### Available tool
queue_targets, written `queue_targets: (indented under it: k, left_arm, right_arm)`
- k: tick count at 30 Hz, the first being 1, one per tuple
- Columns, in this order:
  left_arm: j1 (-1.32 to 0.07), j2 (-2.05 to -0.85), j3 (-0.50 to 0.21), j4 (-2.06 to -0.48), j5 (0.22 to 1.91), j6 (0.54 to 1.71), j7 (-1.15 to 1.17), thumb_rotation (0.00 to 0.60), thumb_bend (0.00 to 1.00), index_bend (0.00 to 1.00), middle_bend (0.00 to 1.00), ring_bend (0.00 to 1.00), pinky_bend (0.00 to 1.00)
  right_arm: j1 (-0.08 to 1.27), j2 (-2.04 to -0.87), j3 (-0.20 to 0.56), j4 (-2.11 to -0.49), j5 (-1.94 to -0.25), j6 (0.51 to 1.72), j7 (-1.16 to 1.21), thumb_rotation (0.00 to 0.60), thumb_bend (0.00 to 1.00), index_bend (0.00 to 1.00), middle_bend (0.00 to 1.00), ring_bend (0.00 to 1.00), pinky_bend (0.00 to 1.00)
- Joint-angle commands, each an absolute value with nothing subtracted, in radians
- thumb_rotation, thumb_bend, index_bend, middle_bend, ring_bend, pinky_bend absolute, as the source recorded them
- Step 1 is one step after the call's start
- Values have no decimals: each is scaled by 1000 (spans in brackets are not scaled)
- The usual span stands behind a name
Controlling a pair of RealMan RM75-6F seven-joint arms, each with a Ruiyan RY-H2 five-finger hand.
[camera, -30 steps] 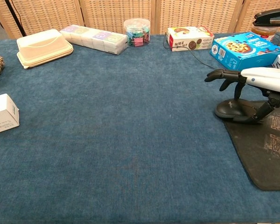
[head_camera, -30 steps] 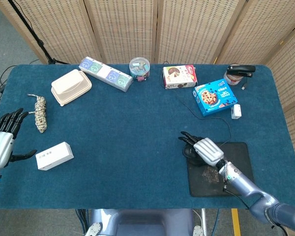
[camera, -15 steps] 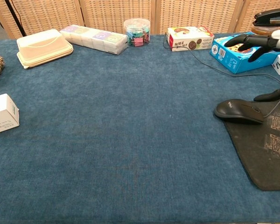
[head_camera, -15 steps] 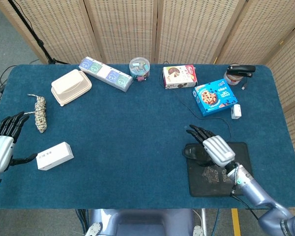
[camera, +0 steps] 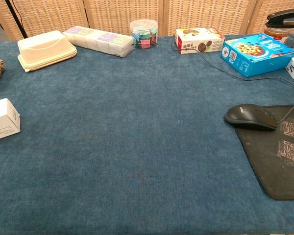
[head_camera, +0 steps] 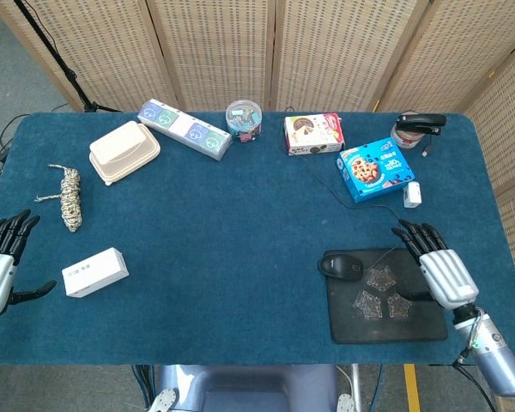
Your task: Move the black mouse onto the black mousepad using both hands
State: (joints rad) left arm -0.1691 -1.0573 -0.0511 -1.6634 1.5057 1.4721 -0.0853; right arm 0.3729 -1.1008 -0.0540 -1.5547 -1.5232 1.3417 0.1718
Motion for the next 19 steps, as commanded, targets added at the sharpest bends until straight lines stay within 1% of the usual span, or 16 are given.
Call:
queue_targets:
  k: [1,6,10,19]
  left_arm:
    - [-148,-1075,-44,-1644,1505,1497,-70,600,0,0,0,0,0]
    - [-121,-1102,-42,-1623,1492,1531,-29,600,0,0,0,0,0]
    - [-111,-1112,-42,-1608,1492,1541,-26,600,0,0,0,0,0]
    - [-109,-1109,-45,-1605,1498,1538,-38,600,0,0,0,0,0]
  right_arm:
    - [307,-1093,-77,-1539,-1524,1407,151,600,0,0,0,0,0]
    - [226,-1123,-75,-1516,-1500,1497,48,600,0,0,0,0,0]
    - [172,-1163,-59,-1498,-1494,1568,-23,600,0,0,0,0,0]
    - [154,-1161,-37,-1494,-1504,1578,-19,600,0,0,0,0,0]
